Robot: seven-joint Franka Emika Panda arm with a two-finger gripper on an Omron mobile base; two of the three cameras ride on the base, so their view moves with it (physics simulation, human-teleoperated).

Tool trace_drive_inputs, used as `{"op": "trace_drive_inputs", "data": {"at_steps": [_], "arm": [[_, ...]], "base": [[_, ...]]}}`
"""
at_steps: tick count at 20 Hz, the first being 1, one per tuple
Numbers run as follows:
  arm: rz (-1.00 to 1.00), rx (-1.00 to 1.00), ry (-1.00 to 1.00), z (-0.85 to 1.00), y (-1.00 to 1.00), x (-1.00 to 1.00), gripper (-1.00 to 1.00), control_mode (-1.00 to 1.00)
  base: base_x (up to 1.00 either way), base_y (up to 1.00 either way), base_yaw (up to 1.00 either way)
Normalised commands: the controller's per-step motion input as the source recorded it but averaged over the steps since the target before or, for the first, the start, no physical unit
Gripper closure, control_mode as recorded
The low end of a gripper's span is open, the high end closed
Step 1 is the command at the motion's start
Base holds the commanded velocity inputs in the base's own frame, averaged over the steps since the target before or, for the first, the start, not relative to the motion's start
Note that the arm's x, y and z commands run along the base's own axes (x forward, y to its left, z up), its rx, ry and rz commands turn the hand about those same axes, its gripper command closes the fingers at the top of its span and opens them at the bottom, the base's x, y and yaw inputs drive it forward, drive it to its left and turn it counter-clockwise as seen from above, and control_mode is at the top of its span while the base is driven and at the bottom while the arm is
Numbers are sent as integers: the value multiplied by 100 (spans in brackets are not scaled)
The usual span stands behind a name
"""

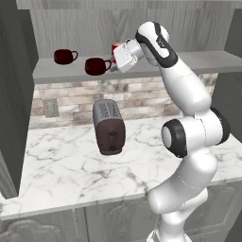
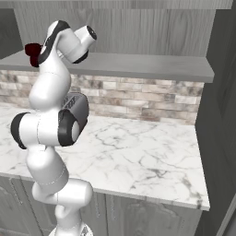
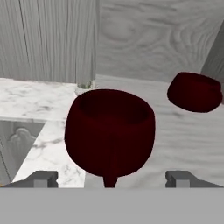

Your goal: Pick the mug on the counter and place it in the cabinet with the handle facing the right, like the mugs already inside.

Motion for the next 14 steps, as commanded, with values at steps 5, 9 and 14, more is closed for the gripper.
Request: {"op": "trace_drive_inputs", "data": {"at_steps": [5, 9, 14], "arm": [[0, 6, -5, 14, -8, -15, -100, -100], [-1, 9, -9, 3, -20, -35, -100, -100], [-2, 10, -4, 20, -17, -39, -100, -100]], "base": [[0, 0, 0], [0, 0, 0], [0, 0, 0]]}}
